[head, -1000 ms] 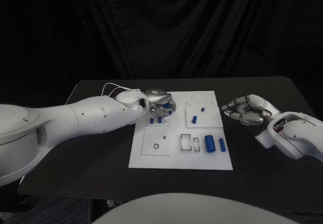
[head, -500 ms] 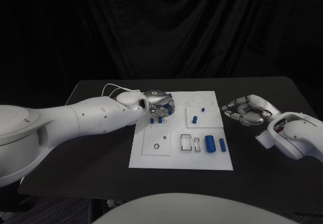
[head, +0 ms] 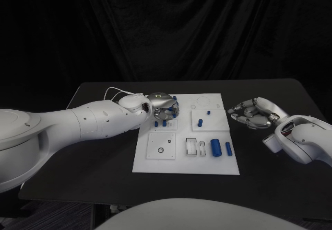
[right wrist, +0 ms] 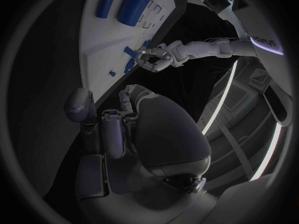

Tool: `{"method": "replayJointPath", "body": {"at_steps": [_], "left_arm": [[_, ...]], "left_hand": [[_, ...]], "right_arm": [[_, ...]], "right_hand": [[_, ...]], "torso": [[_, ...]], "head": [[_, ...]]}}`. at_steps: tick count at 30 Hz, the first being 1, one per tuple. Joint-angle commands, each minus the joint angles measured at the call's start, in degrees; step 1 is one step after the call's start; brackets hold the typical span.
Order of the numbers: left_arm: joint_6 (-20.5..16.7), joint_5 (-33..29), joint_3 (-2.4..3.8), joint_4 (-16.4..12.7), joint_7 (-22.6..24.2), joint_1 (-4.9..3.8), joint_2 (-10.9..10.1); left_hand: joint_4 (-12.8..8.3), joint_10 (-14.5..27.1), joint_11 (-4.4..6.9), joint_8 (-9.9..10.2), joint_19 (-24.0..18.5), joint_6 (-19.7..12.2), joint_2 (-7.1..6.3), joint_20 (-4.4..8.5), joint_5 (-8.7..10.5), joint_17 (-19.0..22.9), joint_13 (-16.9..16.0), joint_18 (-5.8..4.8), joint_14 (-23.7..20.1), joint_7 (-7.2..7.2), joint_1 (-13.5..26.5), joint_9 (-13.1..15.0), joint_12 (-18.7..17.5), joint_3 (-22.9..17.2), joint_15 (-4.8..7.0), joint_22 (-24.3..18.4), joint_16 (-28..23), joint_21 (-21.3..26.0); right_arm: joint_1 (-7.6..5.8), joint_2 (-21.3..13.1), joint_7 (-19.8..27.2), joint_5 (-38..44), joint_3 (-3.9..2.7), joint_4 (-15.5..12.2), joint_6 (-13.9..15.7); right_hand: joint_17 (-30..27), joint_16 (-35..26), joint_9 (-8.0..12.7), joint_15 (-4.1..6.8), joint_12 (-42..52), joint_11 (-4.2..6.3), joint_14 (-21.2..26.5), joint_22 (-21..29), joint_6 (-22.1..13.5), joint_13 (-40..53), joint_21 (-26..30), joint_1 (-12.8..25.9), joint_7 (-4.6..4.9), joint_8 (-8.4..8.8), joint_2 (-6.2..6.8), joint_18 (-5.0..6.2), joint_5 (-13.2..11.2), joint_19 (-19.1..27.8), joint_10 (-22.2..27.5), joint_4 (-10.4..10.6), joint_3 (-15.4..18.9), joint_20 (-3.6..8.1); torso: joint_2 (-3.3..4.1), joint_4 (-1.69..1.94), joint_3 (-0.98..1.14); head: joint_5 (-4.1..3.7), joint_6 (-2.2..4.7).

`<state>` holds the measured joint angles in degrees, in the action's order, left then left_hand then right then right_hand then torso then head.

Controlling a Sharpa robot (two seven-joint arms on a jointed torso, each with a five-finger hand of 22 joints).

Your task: Assemble the parts on the task board

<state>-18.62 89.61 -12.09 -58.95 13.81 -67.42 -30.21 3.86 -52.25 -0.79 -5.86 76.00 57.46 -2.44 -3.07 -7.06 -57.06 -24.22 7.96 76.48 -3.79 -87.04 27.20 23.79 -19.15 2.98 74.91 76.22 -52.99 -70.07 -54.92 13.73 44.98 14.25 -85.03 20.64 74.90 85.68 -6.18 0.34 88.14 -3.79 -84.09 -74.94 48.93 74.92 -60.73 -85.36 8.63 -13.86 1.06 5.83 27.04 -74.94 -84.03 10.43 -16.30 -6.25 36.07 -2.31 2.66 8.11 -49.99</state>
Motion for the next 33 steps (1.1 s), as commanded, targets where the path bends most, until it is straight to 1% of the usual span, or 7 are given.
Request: {"method": "replayJointPath", "body": {"at_steps": [1, 8, 14, 19, 22, 27, 33], "left_arm": [[-3.34, 0.17, 0.04, -0.76, 1.38, 0.09, -0.62], [-5.64, 0.16, 0.20, -4.26, 0.82, -0.19, -3.95], [-6.65, 0.16, 0.38, -8.43, -0.24, -1.20, -7.73], [-5.81, -1.45, 0.41, -11.22, -1.29, -1.81, -10.76], [-5.05, -2.68, 0.33, -11.89, -1.68, -1.92, -11.95], [-3.97, -3.55, 0.13, -12.08, -2.17, -1.99, -13.11], [-3.20, -3.94, 0.03, -11.67, -2.44, -1.98, -13.35]], "left_hand": [[-0.29, -0.62, -0.03, -0.32, 0.56, 0.66, 0.48, -0.05, -0.44, 0.12, -0.12, -1.09, 0.10, 0.07, 0.19, 0.05, 0.24, 0.13, 0.30, 5.87, 0.24, -0.66], [-0.27, -1.10, -0.13, -0.29, 0.78, 1.20, 0.24, 0.01, -0.58, 0.74, -0.01, -1.15, 0.07, -0.04, 0.51, -0.06, 0.06, 0.54, 0.33, 6.00, -0.06, -0.91], [-0.20, -1.14, -0.13, -0.19, 0.84, 1.20, 0.19, 0.01, -0.59, 0.91, 0.07, -1.18, 0.05, -0.03, 0.65, -0.13, -0.08, 0.64, 0.32, 6.03, -0.18, -0.98], [0.11, -0.93, -0.12, -0.03, 0.76, 1.37, 0.17, -0.01, -0.52, 1.48, 0.47, -1.13, -0.06, 0.03, 1.08, -0.28, -0.74, 0.86, 0.29, 5.95, -0.54, -0.59], [0.15, -0.81, -0.26, 0.07, 0.83, 1.37, 0.20, -0.01, -0.56, 1.54, 0.67, -1.16, -0.05, -0.07, 1.10, -0.35, -1.07, 0.86, 0.28, 5.99, -0.63, -0.69], [0.08, -0.70, -0.45, 0.17, 0.78, 1.39, 0.19, -0.04, -0.63, 1.75, 0.90, -1.14, -0.10, -0.21, 0.97, -0.43, -1.43, 0.82, 0.20, 5.96, -0.78, -0.48], [0.07, -0.69, -0.48, 0.19, 0.77, 1.39, 0.19, -0.04, -0.62, 1.92, 0.94, -1.14, -0.17, -0.23, 0.95, -0.44, -1.48, 0.81, 0.19, 5.95, -0.87, -0.45]], "right_arm": [[0.14, -0.05, -0.88, -0.07, -0.04, -0.05, -0.41], [0.14, -0.01, -1.13, -0.07, -0.04, 0.06, -0.46], [0.14, -0.12, -1.45, -0.07, -0.04, 0.10, -0.58], [0.14, -0.20, -1.85, -0.07, -0.03, 0.12, -0.76], [0.15, -0.23, -1.96, -0.07, -0.03, 0.09, -0.87], [0.20, -0.37, -2.12, -0.07, -0.03, 0.03, -0.96], [0.32, -0.51, -2.26, -0.07, -0.03, -0.04, -1.06]], "right_hand": [[7.09, -0.14, 0.05, -0.31, 0.00, -0.12, -2.83, -6.83, 0.46, 10.83, 0.32, -0.01, -0.06, -0.24, -0.34, 0.46, 0.34, -0.02, -1.62, 0.04, -0.24, 0.12], [7.09, -0.14, 0.05, -0.31, 0.00, -0.12, -2.83, -6.83, 0.46, 10.83, 0.32, -0.01, -0.06, -0.24, -0.34, 0.46, 0.34, -0.02, -1.62, 0.04, -0.24, 0.12], [7.06, -0.15, 0.05, -0.31, 0.00, -0.12, -2.81, -6.81, 0.48, 10.83, 0.37, -0.01, -0.06, -0.26, -0.36, 0.48, 0.36, 0.02, -1.62, -0.03, -0.34, 0.13], [7.02, -0.18, 0.06, -0.31, -0.03, -0.12, -2.80, -6.82, 0.48, 10.77, 0.31, -0.01, -0.06, -0.27, -0.36, 0.46, 0.37, -0.01, -1.56, -0.04, -0.36, 0.13], [6.96, -0.21, 0.06, -0.31, -0.02, -0.12, -2.77, -6.82, 0.49, 10.78, 0.33, 0.00, -0.06, -0.28, -0.37, 0.47, 0.37, 0.00, -1.57, -0.06, -0.39, 0.13], [6.96, -0.21, 0.06, -0.31, -0.02, -0.12, -2.77, -6.82, 0.49, 10.78, 0.33, 0.00, -0.06, -0.28, -0.37, 0.47, 0.37, 0.00, -1.57, -0.06, -0.39, 0.13], [6.96, -0.21, 0.06, -0.31, -0.06, -0.12, -2.77, -6.81, 0.51, 10.70, 0.35, 0.00, -0.07, -0.29, -0.39, 0.47, 0.38, 0.02, -1.49, -0.08, -0.43, 0.13]], "torso": [[0.01, -0.04, 0.03], [0.00, -0.02, 0.00], [-0.06, 0.07, 0.00], [-0.19, 0.10, 0.08], [-0.14, 0.13, 0.08], [-0.03, 0.20, 0.02], [-0.01, 0.24, 0.02]], "head": [[-0.01, -0.01], [-0.13, -0.01], [-0.19, -0.01], [0.03, -0.01], [0.05, -0.01], [0.07, -0.01], [0.35, -0.01]]}}
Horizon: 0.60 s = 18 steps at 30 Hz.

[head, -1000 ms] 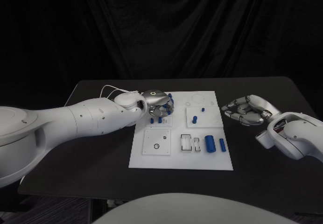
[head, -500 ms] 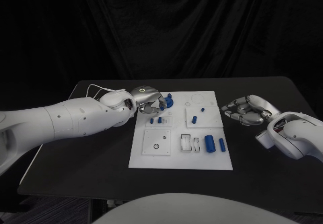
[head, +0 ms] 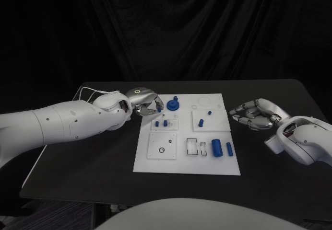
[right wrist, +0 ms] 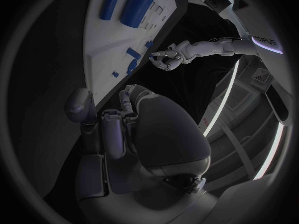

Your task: Assemble the parts on the task board

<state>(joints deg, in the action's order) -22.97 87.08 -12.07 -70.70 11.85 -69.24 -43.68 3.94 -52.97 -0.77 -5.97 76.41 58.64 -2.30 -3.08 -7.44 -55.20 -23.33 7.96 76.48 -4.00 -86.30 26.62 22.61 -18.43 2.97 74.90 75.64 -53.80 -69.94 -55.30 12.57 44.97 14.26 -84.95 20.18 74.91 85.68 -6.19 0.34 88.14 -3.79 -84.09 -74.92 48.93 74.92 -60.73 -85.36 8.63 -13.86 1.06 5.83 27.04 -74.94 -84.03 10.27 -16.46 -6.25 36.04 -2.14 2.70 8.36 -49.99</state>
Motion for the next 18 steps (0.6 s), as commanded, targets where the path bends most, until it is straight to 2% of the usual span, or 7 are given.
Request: {"method": "replayJointPath", "body": {"at_steps": [1, 6, 13, 18], "left_arm": [[1.36, -1.47, 0.00, 0.27, -0.47, -0.14, 0.26], [1.66, -1.55, -0.02, 1.09, -0.26, -0.06, 0.99], [1.98, -1.59, -0.03, 2.39, 0.00, 0.10, 2.02], [2.28, -1.60, -0.03, 2.84, 0.03, 0.16, 2.56]], "left_hand": [[-0.01, 0.03, -0.49, 0.29, 0.35, 0.22, 0.06, -0.04, -0.24, 0.05, 0.05, -1.14, -0.17, -0.02, 0.21, 0.13, -0.30, 0.09, 0.20, 5.96, -0.29, 0.36], [-0.03, -0.06, -0.52, 0.30, 0.37, 0.27, 0.11, -0.05, -0.23, 0.11, 0.11, -1.15, -0.19, -0.07, 0.15, 0.12, -0.35, 0.06, 0.17, 5.98, -0.34, 0.30], [-0.09, -0.20, -0.54, 0.33, 0.37, 0.29, 0.15, -0.07, -0.25, 0.09, 0.17, -1.16, -0.17, -0.10, 0.04, 0.09, -0.40, 0.02, 0.14, 5.98, -0.35, 0.32], [-0.09, -0.20, -0.54, 0.33, 0.37, 0.29, 0.15, -0.07, -0.25, 0.09, 0.17, -1.16, -0.17, -0.10, 0.04, 0.09, -0.40, 0.02, 0.14, 5.98, -0.35, 0.32]], "right_arm": [[0.23, -0.15, -1.14, -0.05, -0.03, -0.13, -0.62], [0.31, -0.20, -1.16, -0.05, -0.03, -0.22, -0.62], [0.35, -0.32, -1.19, -0.05, -0.03, -0.31, -0.52], [0.36, -0.31, -1.20, -0.05, -0.03, -0.28, -0.50]], "right_hand": [[6.96, -0.21, 0.06, -0.31, -0.06, -0.12, -2.77, -6.83, 0.50, 10.70, 0.35, 0.00, -0.07, -0.29, -0.38, 0.48, 0.38, 0.02, -1.49, 0.08, -0.27, 0.13], [6.96, -0.21, 0.06, -0.31, -0.06, -0.12, -2.77, -6.83, 0.50, 10.70, 0.35, 0.00, -0.07, -0.29, -0.38, 0.48, 0.38, 0.02, -1.49, 0.08, -0.27, 0.13], [6.93, -0.23, 0.06, -0.31, -0.06, -0.11, -2.75, -6.82, 0.54, 10.70, 0.36, -0.02, -0.07, -0.32, -0.42, 0.48, 0.40, 0.04, -1.48, 0.04, -0.35, 0.13], [6.93, -0.23, 0.06, -0.31, -0.06, -0.11, -2.75, -6.82, 0.54, 10.70, 0.36, -0.02, -0.07, -0.32, -0.42, 0.48, 0.40, 0.04, -1.48, 0.04, -0.35, 0.13]], "torso": [[0.03, 0.15, 0.00], [0.11, 0.20, -0.12], [0.10, 0.08, -0.12], [0.12, -0.06, -0.08]], "head": [[0.02, -0.01], [-0.05, -0.01], [-0.16, -0.01], [0.10, -0.01]]}}
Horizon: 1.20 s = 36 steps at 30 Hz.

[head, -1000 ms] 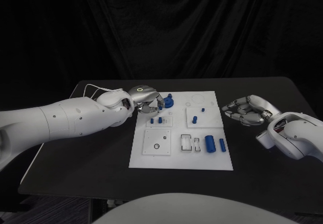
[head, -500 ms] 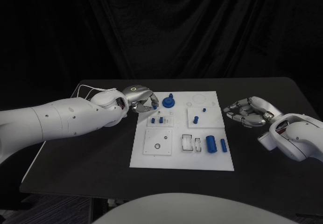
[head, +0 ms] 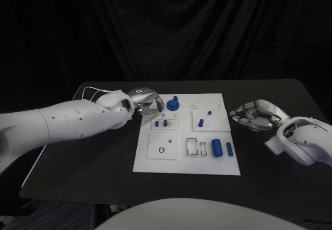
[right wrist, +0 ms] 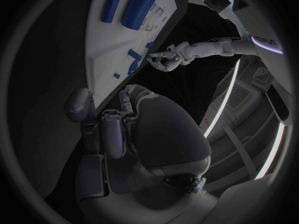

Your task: Assemble the parts on the task board

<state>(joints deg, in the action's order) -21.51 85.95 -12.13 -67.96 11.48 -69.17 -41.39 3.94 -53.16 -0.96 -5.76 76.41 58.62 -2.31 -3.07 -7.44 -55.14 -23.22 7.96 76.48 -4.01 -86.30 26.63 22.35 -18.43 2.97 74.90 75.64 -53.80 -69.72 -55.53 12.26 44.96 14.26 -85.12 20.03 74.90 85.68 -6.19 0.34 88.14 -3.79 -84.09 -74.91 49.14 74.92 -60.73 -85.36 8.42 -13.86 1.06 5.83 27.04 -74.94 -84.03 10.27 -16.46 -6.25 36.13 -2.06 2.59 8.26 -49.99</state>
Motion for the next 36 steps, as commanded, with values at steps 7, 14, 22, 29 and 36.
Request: {"method": "replayJointPath", "body": {"at_steps": [7, 14, 22, 29, 36], "left_arm": [[1.54, -0.47, 0.03, 0.58, 0.25, 0.17, 0.99], [2.29, -0.47, 0.03, 1.03, 0.12, 0.39, 1.51], [3.00, -0.47, 0.03, 1.31, -0.01, 0.65, 1.87], [3.54, -0.47, 0.03, 1.52, -0.14, 0.91, 2.05], [3.90, -0.47, 0.03, 1.94, -0.13, 1.08, 2.39]], "left_hand": [[-0.12, -0.08, -0.40, 0.19, 0.31, 0.26, 0.16, -0.09, -0.26, 0.29, 0.11, -1.13, -0.27, -0.15, 0.00, 0.04, -0.21, 0.01, 0.11, 5.94, -0.49, 0.52], [-0.12, -0.10, -0.44, 0.24, 0.33, 0.21, 0.16, -0.10, -0.25, 0.30, 0.16, -1.14, -0.28, -0.19, 0.00, 0.01, -0.26, 0.02, 0.09, 5.96, -0.51, 0.47], [-0.14, -0.17, -0.48, 0.30, 0.30, 0.17, 0.20, -0.12, -0.21, 0.40, 0.21, -1.14, -0.32, -0.23, -0.04, -0.03, -0.32, 0.00, 0.06, 5.95, -0.58, 0.53], [-0.18, -0.21, -0.51, 0.34, 0.26, 0.14, 0.20, -0.14, -0.17, 0.47, 0.24, -1.13, -0.35, -0.26, -0.09, -0.05, -0.36, 0.00, 0.04, 5.94, -0.62, 0.63], [-0.19, -0.24, -0.52, 0.37, 0.24, 0.13, 0.21, -0.15, -0.14, 0.60, 0.26, -1.12, -0.41, -0.27, -0.11, -0.07, -0.38, 0.00, 0.02, 5.93, -0.69, 0.68]], "right_arm": [[0.15, 0.08, -0.80, -0.05, -0.04, -0.05, -0.38], [0.16, 0.04, -0.76, -0.05, -0.04, -0.06, -0.32], [0.16, 0.03, -0.72, -0.05, -0.04, -0.07, -0.31], [0.17, 0.10, -0.68, -0.05, -0.04, -0.05, -0.35], [0.18, 0.13, -0.66, -0.05, -0.04, -0.02, -0.38]], "right_hand": [[6.94, -0.23, 0.07, -0.31, -0.06, -0.11, -2.75, -6.83, 0.33, 10.70, 0.36, -0.02, 0.13, -0.32, -0.42, 0.48, 0.40, 0.04, -1.48, 0.04, -0.35, 0.13], [6.97, -0.21, 0.08, -0.30, -0.06, -0.11, -2.76, -6.83, 0.33, 10.70, 0.35, -0.01, 0.14, -0.34, -0.42, 0.48, 0.42, 0.06, -1.49, -0.04, -0.45, 0.14], [6.97, -0.21, 0.08, -0.30, -0.06, -0.11, -2.76, -6.83, 0.33, 10.70, 0.35, -0.01, 0.14, -0.34, -0.42, 0.48, 0.42, 0.06, -1.49, -0.04, -0.45, 0.14], [6.97, -0.21, 0.08, -0.30, -0.06, -0.11, -2.76, -6.83, 0.33, 10.70, 0.35, -0.01, 0.14, -0.34, -0.42, 0.48, 0.42, 0.06, -1.49, -0.04, -0.45, 0.14], [6.97, -0.21, 0.08, -0.30, -0.06, -0.11, -2.76, -6.83, 0.33, 10.70, 0.35, -0.01, 0.14, -0.34, -0.42, 0.48, 0.42, 0.06, -1.49, -0.04, -0.45, 0.14]], "torso": [[-0.03, -0.30, 0.10], [-0.10, -0.14, 0.11], [-0.11, -0.15, 0.08], [-0.11, -0.21, 0.08], [-0.06, -0.11, 0.09]], "head": [[0.39, -0.01], [0.23, -0.01], [0.20, -0.01], [0.22, -0.01], [0.22, -0.01]]}}
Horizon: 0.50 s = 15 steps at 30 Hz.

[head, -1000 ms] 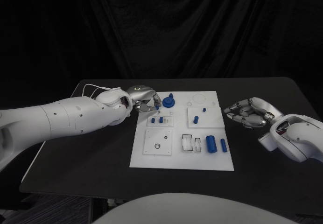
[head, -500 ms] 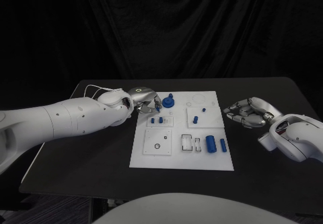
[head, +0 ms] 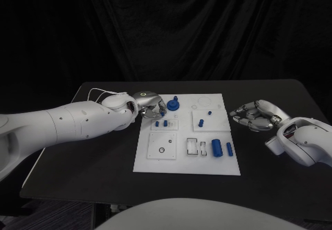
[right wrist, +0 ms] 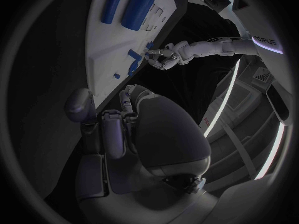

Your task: Assemble the parts on the task board

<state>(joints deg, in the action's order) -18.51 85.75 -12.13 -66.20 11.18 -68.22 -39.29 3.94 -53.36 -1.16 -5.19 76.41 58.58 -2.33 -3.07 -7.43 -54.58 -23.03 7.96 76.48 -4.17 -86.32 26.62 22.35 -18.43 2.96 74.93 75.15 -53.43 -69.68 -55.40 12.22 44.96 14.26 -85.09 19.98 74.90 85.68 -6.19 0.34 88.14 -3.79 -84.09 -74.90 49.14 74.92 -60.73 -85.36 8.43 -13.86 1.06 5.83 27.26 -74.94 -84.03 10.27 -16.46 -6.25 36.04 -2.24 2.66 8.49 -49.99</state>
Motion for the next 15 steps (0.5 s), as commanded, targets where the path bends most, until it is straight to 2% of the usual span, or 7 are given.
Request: {"method": "replayJointPath", "body": {"at_steps": [1, 15], "left_arm": [[0.96, -0.27, 0.03, 0.33, 0.19, 0.15, 0.40], [0.69, -0.27, 0.03, 1.63, 0.47, 0.63, 1.52]], "left_hand": [[-0.19, -0.05, -0.33, -0.20, 0.25, 0.18, 0.23, -0.15, -0.16, 0.04, 0.08, -1.12, -0.41, -0.12, -0.09, -0.06, -0.38, 0.00, 0.03, 5.90, -0.20, 0.31], [-0.34, -0.33, -0.33, -0.09, 0.21, 0.12, 0.38, -0.20, -0.09, 0.41, 0.13, -1.13, -0.60, -0.15, -0.32, -0.13, -0.40, -0.08, -0.02, 5.91, -0.42, 0.34]], "right_arm": [[0.14, 0.02, -0.62, -0.05, -0.04, -0.04, -0.34], [0.15, -0.04, -0.65, -0.05, -0.04, -0.13, -0.31]], "right_hand": [[6.97, -0.21, 0.08, -0.30, -0.06, -0.11, -2.76, -6.84, 0.33, 10.70, 0.35, -0.01, 0.14, -0.34, -0.42, 0.48, 0.20, 0.06, -1.49, -0.04, -0.46, 0.14], [6.99, -0.20, 0.10, -0.31, -0.06, -0.12, -2.76, -6.82, 0.28, 10.69, 0.39, 0.03, 0.15, -0.33, -0.39, 0.49, 0.23, 0.10, -1.47, -0.13, -0.57, 0.14]], "torso": [[0.04, 0.08, 0.02], [0.06, 0.00, 0.01]], "head": [[-0.05, -0.01], [-0.24, -0.01]]}}
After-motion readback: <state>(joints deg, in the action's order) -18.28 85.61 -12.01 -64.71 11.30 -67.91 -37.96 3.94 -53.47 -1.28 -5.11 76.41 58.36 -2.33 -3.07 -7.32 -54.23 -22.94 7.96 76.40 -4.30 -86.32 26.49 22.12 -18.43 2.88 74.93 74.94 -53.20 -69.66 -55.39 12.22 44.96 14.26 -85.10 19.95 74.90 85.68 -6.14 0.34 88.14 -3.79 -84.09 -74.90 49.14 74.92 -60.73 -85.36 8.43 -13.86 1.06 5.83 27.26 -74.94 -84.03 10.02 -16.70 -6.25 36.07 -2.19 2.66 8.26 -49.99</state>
